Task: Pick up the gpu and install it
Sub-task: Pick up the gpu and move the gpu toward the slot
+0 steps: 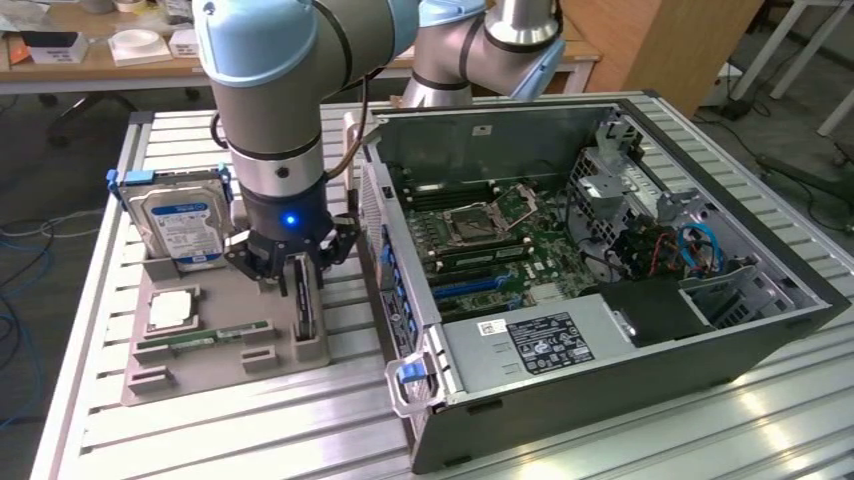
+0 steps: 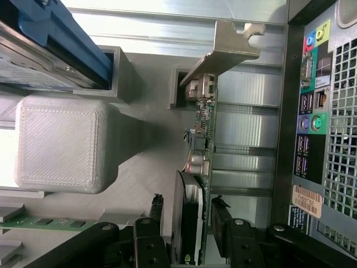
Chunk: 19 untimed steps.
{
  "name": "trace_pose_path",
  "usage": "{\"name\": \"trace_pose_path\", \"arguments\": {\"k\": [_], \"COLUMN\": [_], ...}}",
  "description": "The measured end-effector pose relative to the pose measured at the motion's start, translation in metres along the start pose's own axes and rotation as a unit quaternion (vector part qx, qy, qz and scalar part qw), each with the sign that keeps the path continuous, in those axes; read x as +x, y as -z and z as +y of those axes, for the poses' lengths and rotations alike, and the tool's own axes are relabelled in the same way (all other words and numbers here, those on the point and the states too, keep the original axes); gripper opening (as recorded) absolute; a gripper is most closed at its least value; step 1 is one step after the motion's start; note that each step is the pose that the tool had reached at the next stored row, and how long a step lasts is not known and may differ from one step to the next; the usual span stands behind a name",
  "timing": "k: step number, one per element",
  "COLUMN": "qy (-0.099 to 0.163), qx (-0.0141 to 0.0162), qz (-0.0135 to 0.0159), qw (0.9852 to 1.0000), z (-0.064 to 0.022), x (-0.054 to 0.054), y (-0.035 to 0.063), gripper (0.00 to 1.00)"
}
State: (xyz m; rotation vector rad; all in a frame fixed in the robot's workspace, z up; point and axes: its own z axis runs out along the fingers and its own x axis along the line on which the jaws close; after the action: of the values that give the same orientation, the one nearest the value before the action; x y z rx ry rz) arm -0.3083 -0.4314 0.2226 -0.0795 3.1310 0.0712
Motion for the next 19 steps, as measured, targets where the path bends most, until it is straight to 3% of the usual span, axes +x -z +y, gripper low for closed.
{"name": "trace_pose_path", "arguments": {"k": [2,3,6,9,19], "qy": [0.000,0.000,0.000,0.000,0.000], "qx": [0.0000,0.0000,0.0000,0.0000,0.0000], "qz": [0.0000,0.0000,0.0000,0.0000,-0.0001], "qw": [1.0000,1.0000,1.0000,1.0000,1.0000], "z": [0.0000,0.0000,0.0000,0.0000,0.0000], "x": [0.0000,0.0000,0.0000,0.0000,0.0000], "y": [0.0000,0.0000,0.0000,0.0000,-0.0001], "gripper": [0.45,0.39,0.37,0.27,0.27]}}
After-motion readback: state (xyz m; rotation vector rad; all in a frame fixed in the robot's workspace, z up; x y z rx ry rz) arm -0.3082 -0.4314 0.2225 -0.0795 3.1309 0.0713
